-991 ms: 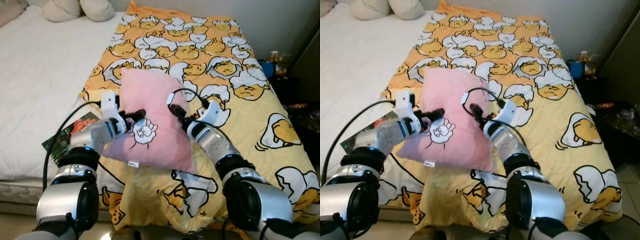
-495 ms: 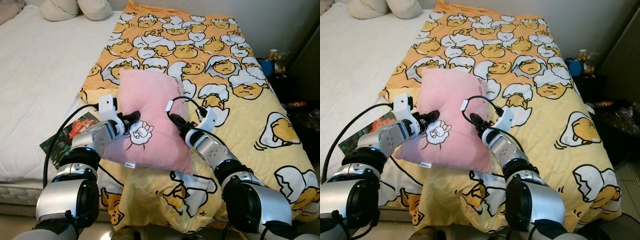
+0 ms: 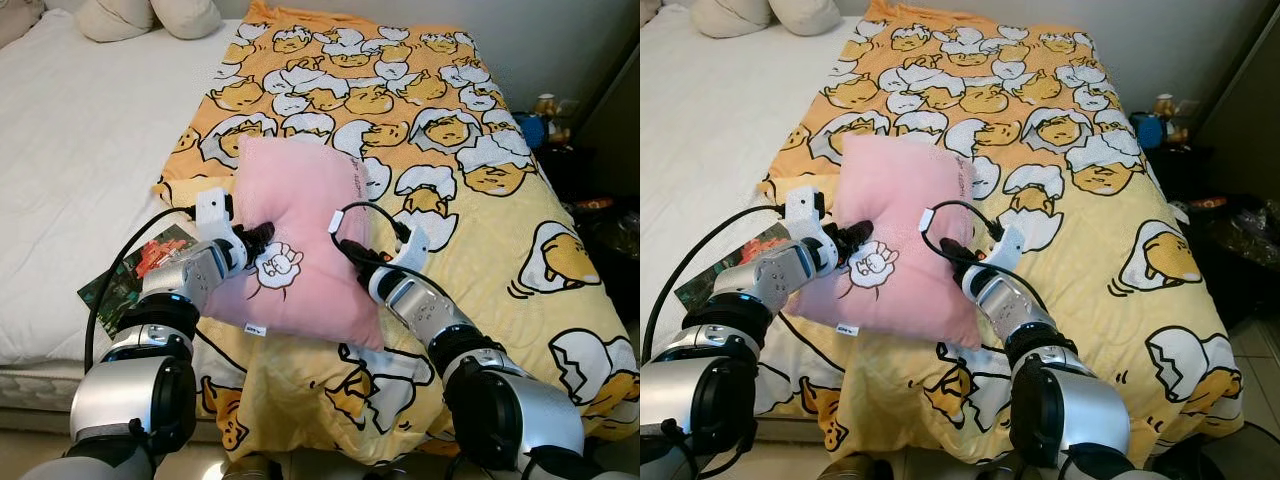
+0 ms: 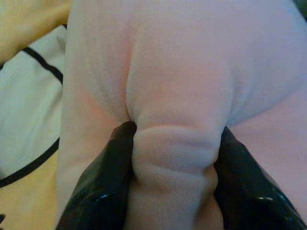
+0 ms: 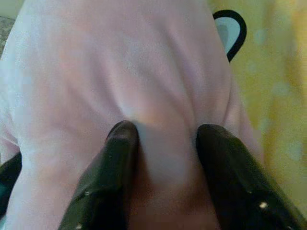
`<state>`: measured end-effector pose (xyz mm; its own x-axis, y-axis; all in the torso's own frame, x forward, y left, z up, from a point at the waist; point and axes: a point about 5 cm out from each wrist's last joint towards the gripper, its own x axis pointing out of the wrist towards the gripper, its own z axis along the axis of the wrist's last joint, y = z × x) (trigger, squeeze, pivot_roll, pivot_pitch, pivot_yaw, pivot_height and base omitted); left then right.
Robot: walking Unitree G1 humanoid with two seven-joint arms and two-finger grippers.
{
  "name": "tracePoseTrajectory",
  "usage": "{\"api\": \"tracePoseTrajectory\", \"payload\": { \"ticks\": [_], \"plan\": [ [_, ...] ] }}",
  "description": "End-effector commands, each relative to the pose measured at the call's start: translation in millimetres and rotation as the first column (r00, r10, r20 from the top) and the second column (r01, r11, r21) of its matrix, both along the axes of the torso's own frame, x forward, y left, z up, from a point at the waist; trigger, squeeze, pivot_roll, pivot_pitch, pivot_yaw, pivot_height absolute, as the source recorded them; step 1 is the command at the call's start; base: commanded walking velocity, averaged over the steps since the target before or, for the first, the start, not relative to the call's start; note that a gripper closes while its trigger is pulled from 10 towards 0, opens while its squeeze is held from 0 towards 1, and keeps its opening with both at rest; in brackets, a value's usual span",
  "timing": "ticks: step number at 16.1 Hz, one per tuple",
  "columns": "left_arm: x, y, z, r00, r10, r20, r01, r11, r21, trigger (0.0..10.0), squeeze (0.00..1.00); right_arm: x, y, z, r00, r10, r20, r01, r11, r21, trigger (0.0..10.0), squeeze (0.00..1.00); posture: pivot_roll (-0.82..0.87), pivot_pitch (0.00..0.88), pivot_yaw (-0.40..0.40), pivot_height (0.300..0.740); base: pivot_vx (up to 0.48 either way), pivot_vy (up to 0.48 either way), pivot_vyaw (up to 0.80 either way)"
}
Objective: Clean up the room
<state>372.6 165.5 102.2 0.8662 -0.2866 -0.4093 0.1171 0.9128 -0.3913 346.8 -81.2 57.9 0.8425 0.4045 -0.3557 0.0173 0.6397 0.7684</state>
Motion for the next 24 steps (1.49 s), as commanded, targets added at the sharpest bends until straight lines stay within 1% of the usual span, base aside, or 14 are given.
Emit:
{"api": "tracePoseTrajectory", "payload": {
  "ticks": [1,4,5,6,9,11,15,16,17,18,20,21,23,24],
  "plan": [
    [1.3,-5.3,1.7,1.000,-0.014,0.011,0.014,1.000,0.023,0.0,0.00,-13.4,7.2,-16.8,0.996,0.046,-0.070,-0.047,0.999,-0.014,0.0,0.00,0.04,0.058,0.011,0.740,0.000,0.000,0.00],
    [2.6,-12.8,6.9,0.996,-0.050,0.075,0.048,0.998,0.032,0.0,0.00,-18.5,11.2,-21.6,0.994,0.084,-0.072,-0.086,0.996,-0.025,0.0,0.00,0.04,0.051,0.011,0.740,0.000,0.000,0.00],
    [2.5,-17.9,9.1,0.989,-0.079,0.125,0.072,0.996,0.060,0.0,0.00,-18.4,9.3,-22.4,0.995,0.065,-0.072,-0.068,0.997,-0.033,0.0,0.00,0.04,0.045,0.011,0.740,0.000,0.000,0.00],
    [2.2,-19.1,9.0,0.986,-0.083,0.142,0.073,0.994,0.075,0.0,0.00,-18.4,8.3,-22.7,0.996,0.058,-0.074,-0.061,0.997,-0.038,0.0,0.00,0.04,0.043,0.012,0.740,0.000,0.000,0.00],
    [-1.7,-37.8,5.2,0.978,-0.112,0.177,0.108,0.994,0.032,0.0,0.00,-17.1,4.8,-22.1,0.997,0.056,-0.047,-0.059,0.996,-0.072,0.0,0.00,0.03,0.029,0.016,0.740,0.000,0.000,0.00],
    [-2.7,-44.5,3.8,0.977,-0.122,0.177,0.121,0.993,0.017,0.0,0.00,-16.5,3.4,-21.5,0.997,0.055,-0.047,-0.058,0.996,-0.070,0.0,0.00,0.02,0.018,0.015,0.740,0.000,0.000,0.00],
    [2.5,-50.0,12.8,0.969,-0.109,0.223,0.109,0.994,0.012,0.0,0.00,0.7,-1.4,0.7,0.999,0.022,0.042,-0.020,0.998,-0.055,0.0,0.00,0.02,0.000,0.010,0.740,0.000,0.000,0.00],
    [2.5,-50.0,12.8,0.969,-0.109,0.223,0.109,0.994,0.012,0.0,0.00,0.7,-1.4,0.7,0.999,0.022,0.042,-0.020,0.998,-0.055,0.0,0.00,0.02,0.000,0.010,0.740,0.000,0.000,0.00],
    [6.6,-50.5,22.0,0.960,-0.103,0.262,0.102,0.995,0.019,0.0,0.00,7.6,-3.5,10.7,0.997,0.014,0.082,-0.009,0.998,-0.062,0.0,0.00,0.02,0.000,0.010,0.740,0.000,0.000,0.00],
    [17.5,-51.4,63.5,0.887,-0.111,0.448,0.076,0.993,0.095,0.0,0.00,27.8,-12.0,47.1,0.962,0.022,0.271,0.020,0.988,-0.151,0.0,0.00,0.01,0.000,0.012,0.740,0.000,0.000,0.00],
    [19.4,-54.1,90.1,0.822,-0.122,0.556,0.066,0.991,0.120,0.0,0.00,37.1,-18.9,70.1,0.922,0.030,0.386,0.055,0.977,-0.208,0.0,0.00,0.01,0.000,0.016,0.740,0.000,0.000,0.00],
    [18.0,-56.5,101.6,0.790,-0.131,0.599,0.071,0.990,0.124,0.0,0.00,41.3,-27.5,82.7,0.900,-0.005,0.436,0.103,0.974,-0.202,0.0,0.00,0.01,0.000,0.019,0.740,0.000,0.000,0.00],
    [17.8,-52.2,120.4,0.745,-0.111,0.658,0.045,0.992,0.116,0.0,0.00,46.2,-40.0,105.0,0.854,-0.051,0.518,0.174,0.966,-0.192,0.0,0.00,0.01,0.000,0.021,0.740,0.000,0.000,0.00],
    [18.1,-50.5,124.9,0.734,-0.103,0.671,0.036,0.993,0.112,0.0,0.00,47.0,-41.8,109.9,0.842,-0.053,0.537,0.186,0.963,-0.197,0.0,0.00,0.01,0.000,0.021,0.740,0.000,0.000,0.00]
  ]
}}
